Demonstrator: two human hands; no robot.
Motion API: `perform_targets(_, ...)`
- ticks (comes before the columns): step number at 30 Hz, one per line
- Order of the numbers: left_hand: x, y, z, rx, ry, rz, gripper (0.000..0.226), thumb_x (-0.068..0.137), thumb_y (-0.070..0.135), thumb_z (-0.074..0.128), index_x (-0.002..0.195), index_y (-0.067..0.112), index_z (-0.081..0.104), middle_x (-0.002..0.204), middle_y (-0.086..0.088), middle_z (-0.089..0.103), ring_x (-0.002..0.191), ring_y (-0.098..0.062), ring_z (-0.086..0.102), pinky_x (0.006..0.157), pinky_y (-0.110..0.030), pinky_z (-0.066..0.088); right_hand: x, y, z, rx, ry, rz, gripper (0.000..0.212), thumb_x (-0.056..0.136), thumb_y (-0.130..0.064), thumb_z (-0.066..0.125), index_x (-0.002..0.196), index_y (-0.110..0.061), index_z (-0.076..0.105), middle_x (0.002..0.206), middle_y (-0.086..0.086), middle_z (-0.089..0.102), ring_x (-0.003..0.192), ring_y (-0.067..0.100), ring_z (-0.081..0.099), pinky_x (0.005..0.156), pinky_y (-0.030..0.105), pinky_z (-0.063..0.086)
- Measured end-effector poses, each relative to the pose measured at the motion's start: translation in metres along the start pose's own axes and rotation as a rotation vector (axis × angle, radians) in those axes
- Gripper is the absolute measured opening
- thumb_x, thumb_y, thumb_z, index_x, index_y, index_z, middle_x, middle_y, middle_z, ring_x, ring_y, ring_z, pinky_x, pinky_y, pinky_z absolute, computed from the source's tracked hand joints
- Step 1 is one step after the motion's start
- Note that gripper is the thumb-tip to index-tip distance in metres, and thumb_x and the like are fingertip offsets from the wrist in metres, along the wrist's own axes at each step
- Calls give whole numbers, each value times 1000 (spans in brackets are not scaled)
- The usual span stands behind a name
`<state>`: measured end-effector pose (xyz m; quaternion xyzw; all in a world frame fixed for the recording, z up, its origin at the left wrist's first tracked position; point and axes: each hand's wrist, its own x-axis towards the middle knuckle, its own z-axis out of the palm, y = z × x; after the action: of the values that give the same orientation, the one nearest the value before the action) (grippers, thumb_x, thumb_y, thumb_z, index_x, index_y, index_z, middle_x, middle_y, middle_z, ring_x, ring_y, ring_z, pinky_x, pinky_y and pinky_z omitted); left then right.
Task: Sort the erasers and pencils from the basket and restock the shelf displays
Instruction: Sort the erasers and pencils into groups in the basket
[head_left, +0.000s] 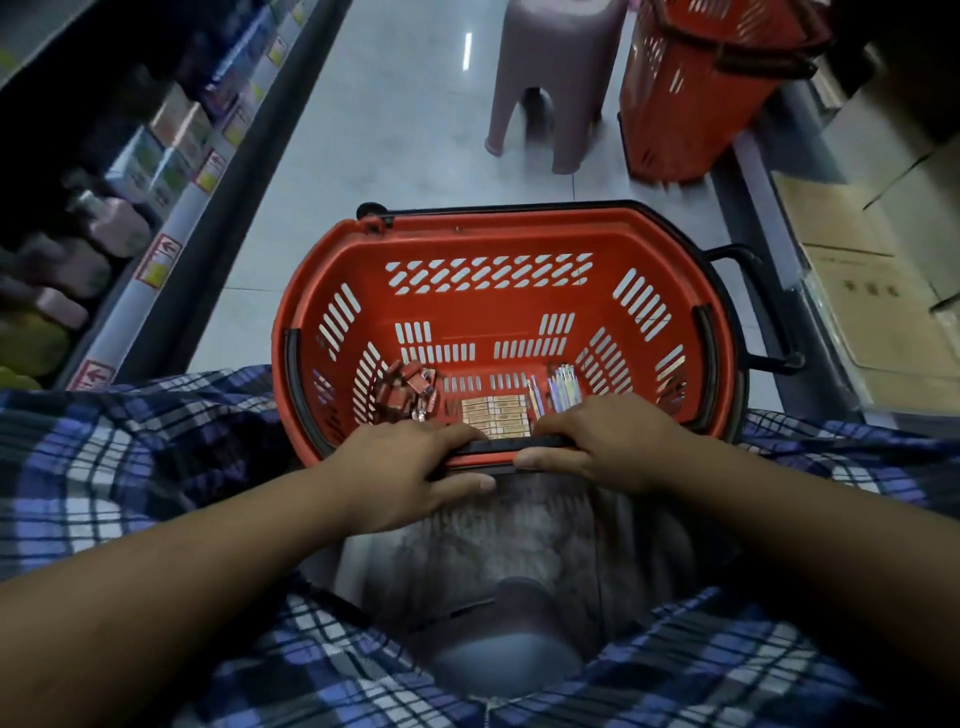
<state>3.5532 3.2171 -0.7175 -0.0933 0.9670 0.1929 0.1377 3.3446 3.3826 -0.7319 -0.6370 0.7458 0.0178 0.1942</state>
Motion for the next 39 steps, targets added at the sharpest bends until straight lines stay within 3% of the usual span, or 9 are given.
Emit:
perform_targets(4, 9, -11, 5, 143, 100, 63, 76, 87, 86, 14, 140, 39, 42, 125, 8, 66, 105, -21, 67, 74, -36, 53, 9, 7, -3, -24, 29, 11, 86, 79, -96, 9, 110, -36, 63, 84, -4, 68, 73, 14, 63, 66, 34, 53)
perform_targets(9, 26, -28, -6, 100, 72, 118, 64, 91, 82, 24, 134, 39, 45, 113, 7, 69, 95, -20, 67, 74, -39, 54, 20, 10, -9, 8, 49, 28, 84, 80, -94, 11, 106, -35, 65, 76, -6, 64, 66, 10, 60, 64, 35, 53)
perform_targets(21, 64, -51, -23, 153, 133, 144, 58, 93, 81, 28, 131, 40, 46, 106, 6, 70, 90, -19, 67, 75, -38, 55, 51, 34, -20, -32, 79, 80, 95, 78, -96, 9, 101, -28, 70, 77, -6, 67, 66, 13, 62, 65, 36, 56)
perform_targets(31, 95, -76, -49, 191, 131, 161, 56, 94, 76, 37, 133, 37, 49, 117, 8, 69, 97, -21, 67, 75, -35, 52, 79, 41, -37, -46, 131, 97, 88, 82, -90, 13, 105, -28, 72, 79, -1, 68, 71, 19, 63, 70, 36, 55)
perform_targets(39, 121, -79, -56, 203, 139, 209, 61, 93, 75, 34, 134, 32, 50, 117, 4, 70, 95, -23, 68, 73, -33, 49, 84, 60, -42, -49, 151, 127, 87, 83, -90, 13, 94, -25, 70, 75, -1, 64, 68, 18, 61, 65, 34, 52)
